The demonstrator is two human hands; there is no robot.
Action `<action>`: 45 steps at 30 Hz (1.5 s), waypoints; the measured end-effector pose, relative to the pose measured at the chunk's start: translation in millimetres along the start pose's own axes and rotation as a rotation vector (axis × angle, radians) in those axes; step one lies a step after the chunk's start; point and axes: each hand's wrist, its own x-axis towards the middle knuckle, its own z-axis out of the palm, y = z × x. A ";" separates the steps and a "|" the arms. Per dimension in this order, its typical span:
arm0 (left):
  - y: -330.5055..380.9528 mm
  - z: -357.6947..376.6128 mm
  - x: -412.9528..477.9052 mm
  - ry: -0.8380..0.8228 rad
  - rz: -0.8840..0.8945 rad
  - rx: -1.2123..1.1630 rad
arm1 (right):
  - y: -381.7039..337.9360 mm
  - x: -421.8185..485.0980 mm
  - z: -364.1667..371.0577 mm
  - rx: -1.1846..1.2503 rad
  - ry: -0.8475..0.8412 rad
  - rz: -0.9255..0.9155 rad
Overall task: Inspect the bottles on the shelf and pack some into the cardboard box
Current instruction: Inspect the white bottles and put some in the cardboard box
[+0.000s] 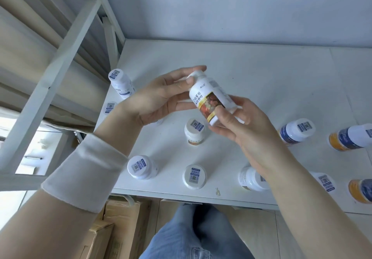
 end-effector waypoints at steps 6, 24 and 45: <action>-11.2 16.5 -28.1 0.106 0.175 0.115 | 13.5 -15.9 2.2 -0.190 0.029 -0.315; -41.4 25.6 -68.8 0.086 0.238 0.061 | 18.7 -47.3 -6.0 -0.053 -0.016 -0.275; -32.5 18.7 -22.0 0.187 -0.089 -0.318 | 6.7 -22.8 17.6 -0.557 0.394 -0.399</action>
